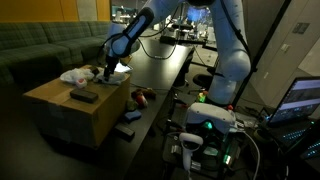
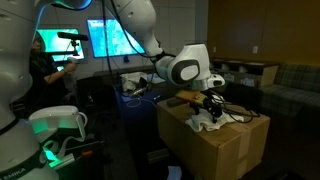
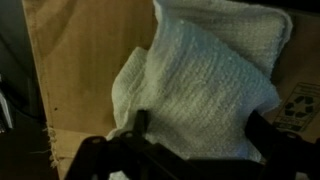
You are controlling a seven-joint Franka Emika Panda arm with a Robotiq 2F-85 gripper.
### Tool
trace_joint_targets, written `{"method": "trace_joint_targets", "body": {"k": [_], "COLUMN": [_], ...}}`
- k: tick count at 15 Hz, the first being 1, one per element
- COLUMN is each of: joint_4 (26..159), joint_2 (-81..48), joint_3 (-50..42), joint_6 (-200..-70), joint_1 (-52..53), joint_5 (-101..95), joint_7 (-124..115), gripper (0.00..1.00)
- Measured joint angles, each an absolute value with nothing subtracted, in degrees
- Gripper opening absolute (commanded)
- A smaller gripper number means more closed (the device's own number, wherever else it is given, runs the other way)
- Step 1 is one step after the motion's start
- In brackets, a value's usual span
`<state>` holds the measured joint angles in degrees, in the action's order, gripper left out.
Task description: Put the white towel on the table, then the moose on the box, then the duster on the table, then the turnip plushie on the box, then the plastic on the table, then the blue sponge on the box, then the duster from the box to the table, lastly, the other duster from the table to the box
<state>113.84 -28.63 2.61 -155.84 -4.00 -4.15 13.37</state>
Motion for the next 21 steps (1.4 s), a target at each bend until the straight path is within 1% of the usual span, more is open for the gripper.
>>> {"method": "trace_joint_targets", "body": {"k": [2, 3, 5, 6, 7, 9, 11, 12, 13, 21], "joint_4": [113.57, 113.53, 113.52, 113.53, 113.57, 113.81, 114.49, 115.12, 115.95, 125.09], "joint_2": [-28.79, -28.73, -28.48, -28.31, -28.14, -27.71, -26.96, -26.45, -25.80, -17.47], "joint_3": [2.62, 2.62, 2.63, 2.63, 2.64, 2.56, 2.17, 1.79, 1.35, -3.81], "joint_6": [-155.84, -155.84, -155.84, -155.83, -155.81, -155.82, -155.92, -156.32, -156.98, -163.81], "joint_1": [-3.98, -3.95, -3.90, -3.90, -3.90, -3.90, -3.90, -3.90, -3.92, -5.22], "joint_5": [-4.21, -4.24, -4.28, -4.30, -4.30, -4.55, -5.27, -5.56, -5.68, -5.72], "joint_7": [13.37, 13.37, 13.40, 13.46, 13.55, 13.60, 13.59, 13.59, 13.58, 12.30], "gripper": [0.59, 0.49, 0.34, 0.28, 0.19, 0.07, 0.07, 0.04, 0.06, 0.06]}}
